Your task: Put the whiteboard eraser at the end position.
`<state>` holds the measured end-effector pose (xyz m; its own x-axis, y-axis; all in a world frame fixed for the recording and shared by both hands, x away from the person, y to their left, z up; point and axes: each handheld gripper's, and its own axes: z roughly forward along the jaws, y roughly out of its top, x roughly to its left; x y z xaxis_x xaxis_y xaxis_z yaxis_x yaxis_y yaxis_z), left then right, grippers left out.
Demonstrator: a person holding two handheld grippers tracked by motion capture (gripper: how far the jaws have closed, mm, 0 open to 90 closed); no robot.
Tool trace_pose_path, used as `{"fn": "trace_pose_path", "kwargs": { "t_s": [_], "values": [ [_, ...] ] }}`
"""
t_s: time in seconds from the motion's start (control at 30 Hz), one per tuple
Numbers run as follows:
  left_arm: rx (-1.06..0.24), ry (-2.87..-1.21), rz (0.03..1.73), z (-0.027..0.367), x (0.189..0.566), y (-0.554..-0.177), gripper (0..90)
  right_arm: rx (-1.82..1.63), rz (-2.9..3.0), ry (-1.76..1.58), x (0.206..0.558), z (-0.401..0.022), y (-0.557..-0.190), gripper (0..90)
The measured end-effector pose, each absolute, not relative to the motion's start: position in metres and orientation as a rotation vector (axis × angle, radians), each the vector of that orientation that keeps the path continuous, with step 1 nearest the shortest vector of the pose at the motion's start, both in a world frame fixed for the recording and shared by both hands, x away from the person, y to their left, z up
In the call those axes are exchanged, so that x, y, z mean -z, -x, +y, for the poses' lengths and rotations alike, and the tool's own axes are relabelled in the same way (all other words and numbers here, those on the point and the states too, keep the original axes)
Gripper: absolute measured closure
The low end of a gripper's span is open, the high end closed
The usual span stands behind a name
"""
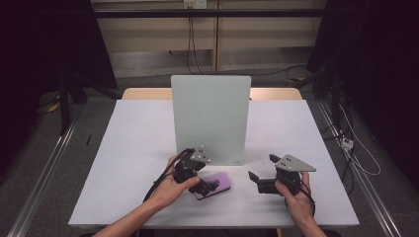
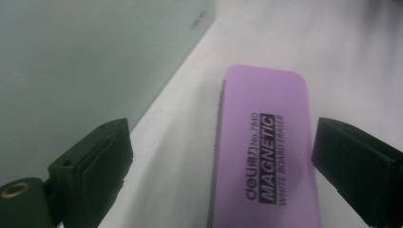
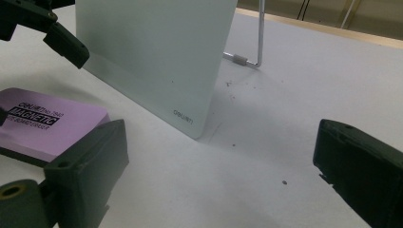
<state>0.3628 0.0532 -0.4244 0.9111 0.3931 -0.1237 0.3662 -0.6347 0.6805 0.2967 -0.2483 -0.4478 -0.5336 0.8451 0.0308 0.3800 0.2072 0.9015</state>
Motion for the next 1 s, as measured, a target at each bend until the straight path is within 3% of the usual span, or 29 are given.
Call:
{"fn": "trace_pose_path", "kwargs": {
  "t_s": [0.23, 0.5, 1.0],
  "values": [
    [-0.214, -2.208, 0.589, 0.07, 0.412, -0.367, 7.0, -1.289, 2.012, -1.139, 0.448, -0.248, -0.297, 4.2],
    [-0.31, -2.141, 0.623, 0.088, 0.41, -0.369, 8.5, -1.281, 2.015, -1.136, 0.448, -0.248, -0.297, 4.2],
    [-0.399, -2.006, 0.736, 0.129, 0.401, -0.367, 6.6, -1.268, 2.014, -1.152, 0.449, -0.249, -0.295, 4.2]
  ]
}}
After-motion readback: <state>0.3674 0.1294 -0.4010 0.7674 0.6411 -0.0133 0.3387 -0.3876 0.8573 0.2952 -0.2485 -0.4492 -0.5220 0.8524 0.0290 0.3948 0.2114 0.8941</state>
